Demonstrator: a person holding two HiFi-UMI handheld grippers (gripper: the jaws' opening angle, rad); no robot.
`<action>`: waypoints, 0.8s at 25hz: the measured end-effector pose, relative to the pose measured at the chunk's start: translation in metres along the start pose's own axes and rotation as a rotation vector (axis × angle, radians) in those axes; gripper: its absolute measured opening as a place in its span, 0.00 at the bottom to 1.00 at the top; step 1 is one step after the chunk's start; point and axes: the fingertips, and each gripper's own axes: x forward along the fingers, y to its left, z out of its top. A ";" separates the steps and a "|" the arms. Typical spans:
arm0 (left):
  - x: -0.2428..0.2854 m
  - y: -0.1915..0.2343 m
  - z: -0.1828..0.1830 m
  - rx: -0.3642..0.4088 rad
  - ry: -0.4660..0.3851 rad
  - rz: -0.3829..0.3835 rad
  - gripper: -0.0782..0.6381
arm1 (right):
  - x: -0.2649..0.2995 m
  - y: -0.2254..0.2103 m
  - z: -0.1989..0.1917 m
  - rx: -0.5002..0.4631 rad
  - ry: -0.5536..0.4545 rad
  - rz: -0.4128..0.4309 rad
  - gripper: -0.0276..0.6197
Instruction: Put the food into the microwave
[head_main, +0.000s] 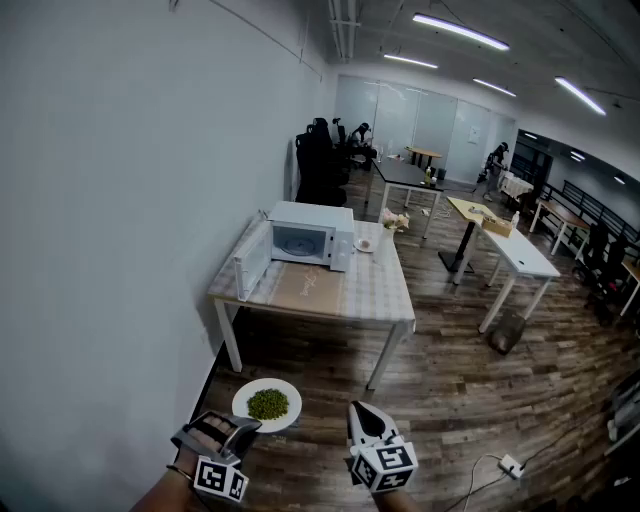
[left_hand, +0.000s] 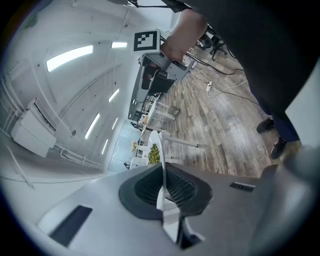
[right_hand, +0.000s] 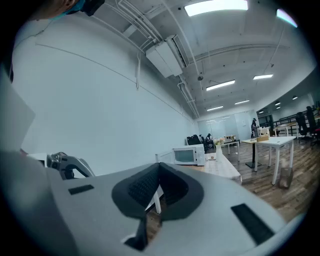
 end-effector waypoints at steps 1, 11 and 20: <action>-0.001 0.002 0.000 0.002 0.000 0.000 0.13 | 0.001 0.000 0.002 -0.002 0.001 0.001 0.05; 0.003 0.004 -0.001 0.007 0.003 -0.002 0.13 | 0.009 -0.002 0.000 -0.010 0.007 -0.002 0.05; 0.006 0.007 -0.006 -0.010 -0.008 -0.006 0.13 | 0.013 -0.003 0.005 -0.025 -0.018 -0.019 0.06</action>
